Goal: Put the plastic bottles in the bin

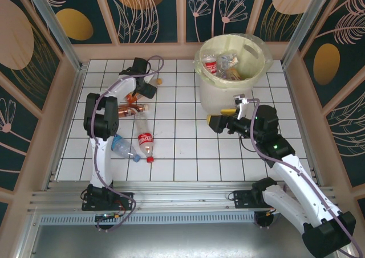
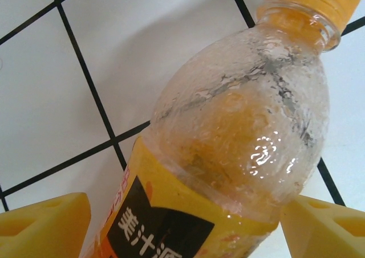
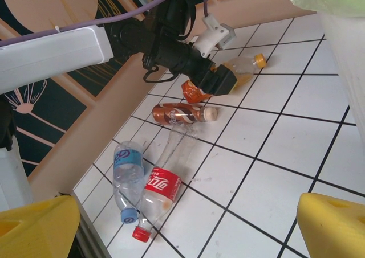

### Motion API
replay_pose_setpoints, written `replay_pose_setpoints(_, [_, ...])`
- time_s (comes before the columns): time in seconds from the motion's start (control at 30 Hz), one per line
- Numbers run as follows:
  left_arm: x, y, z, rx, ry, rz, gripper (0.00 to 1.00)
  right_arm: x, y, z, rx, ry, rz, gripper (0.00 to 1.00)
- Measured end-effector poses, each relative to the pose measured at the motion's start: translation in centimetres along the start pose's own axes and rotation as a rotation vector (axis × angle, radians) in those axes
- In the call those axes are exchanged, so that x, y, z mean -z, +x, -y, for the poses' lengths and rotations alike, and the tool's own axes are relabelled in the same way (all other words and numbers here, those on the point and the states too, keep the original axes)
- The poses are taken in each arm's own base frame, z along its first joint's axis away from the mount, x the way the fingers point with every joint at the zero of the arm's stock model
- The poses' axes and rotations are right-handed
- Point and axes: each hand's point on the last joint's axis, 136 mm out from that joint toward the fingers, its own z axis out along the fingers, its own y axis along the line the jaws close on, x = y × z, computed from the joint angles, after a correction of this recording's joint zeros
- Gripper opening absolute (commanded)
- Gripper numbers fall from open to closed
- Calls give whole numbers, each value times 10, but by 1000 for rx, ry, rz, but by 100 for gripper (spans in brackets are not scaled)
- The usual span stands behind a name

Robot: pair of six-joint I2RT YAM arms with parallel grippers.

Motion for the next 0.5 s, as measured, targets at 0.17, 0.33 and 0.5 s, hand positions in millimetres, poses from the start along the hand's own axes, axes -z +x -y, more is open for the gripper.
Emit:
replay_pose_setpoints(0.17, [-11, -5, 1, 23, 24, 3, 78, 0, 0, 1, -1, 3, 0, 98])
replay_pose_setpoints(0.33, [-21, -18, 2, 60, 48, 18, 73, 0, 1, 1, -9, 5, 0, 98])
replay_pose_setpoints(0.5, [-19, -29, 5, 104, 81, 41, 70, -1, 4, 6, -14, 22, -2, 98])
